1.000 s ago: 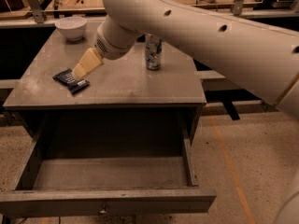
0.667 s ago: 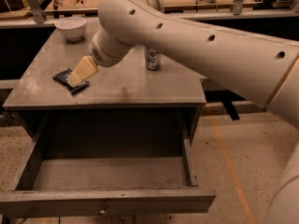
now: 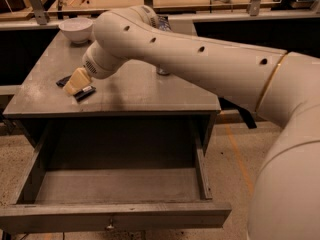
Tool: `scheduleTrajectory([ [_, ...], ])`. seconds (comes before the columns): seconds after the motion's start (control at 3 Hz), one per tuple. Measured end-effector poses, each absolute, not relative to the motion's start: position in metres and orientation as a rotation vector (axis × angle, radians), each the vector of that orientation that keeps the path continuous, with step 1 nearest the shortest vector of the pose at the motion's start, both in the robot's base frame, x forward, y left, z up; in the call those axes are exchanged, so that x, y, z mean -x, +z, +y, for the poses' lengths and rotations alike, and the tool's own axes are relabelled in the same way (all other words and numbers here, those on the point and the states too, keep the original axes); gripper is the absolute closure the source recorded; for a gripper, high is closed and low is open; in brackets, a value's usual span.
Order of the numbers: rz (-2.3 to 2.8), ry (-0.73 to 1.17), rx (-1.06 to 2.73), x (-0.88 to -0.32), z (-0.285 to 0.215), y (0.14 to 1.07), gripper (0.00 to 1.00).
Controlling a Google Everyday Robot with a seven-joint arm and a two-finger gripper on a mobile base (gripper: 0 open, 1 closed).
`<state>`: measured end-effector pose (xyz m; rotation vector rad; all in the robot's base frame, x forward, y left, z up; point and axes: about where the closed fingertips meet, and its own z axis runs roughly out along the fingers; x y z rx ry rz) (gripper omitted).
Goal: Place rxbar blueberry into top drawer
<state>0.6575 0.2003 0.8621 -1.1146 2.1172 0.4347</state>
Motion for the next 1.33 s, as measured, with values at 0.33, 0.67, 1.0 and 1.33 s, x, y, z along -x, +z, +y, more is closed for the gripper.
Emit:
scheduleTrajectory([
  [0.33, 2.121, 0.447, 1.131, -0.657, 0.219, 0.848, 0.36],
  [0.67, 2.123, 0.461, 1.156, -0.657, 0.235, 0.838, 0.41],
  [1.0, 2.126, 0.462, 1.177, -0.656, 0.243, 0.831, 0.54],
  [1.33, 2.127, 0.461, 1.178, -0.656, 0.244, 0.832, 0.76],
])
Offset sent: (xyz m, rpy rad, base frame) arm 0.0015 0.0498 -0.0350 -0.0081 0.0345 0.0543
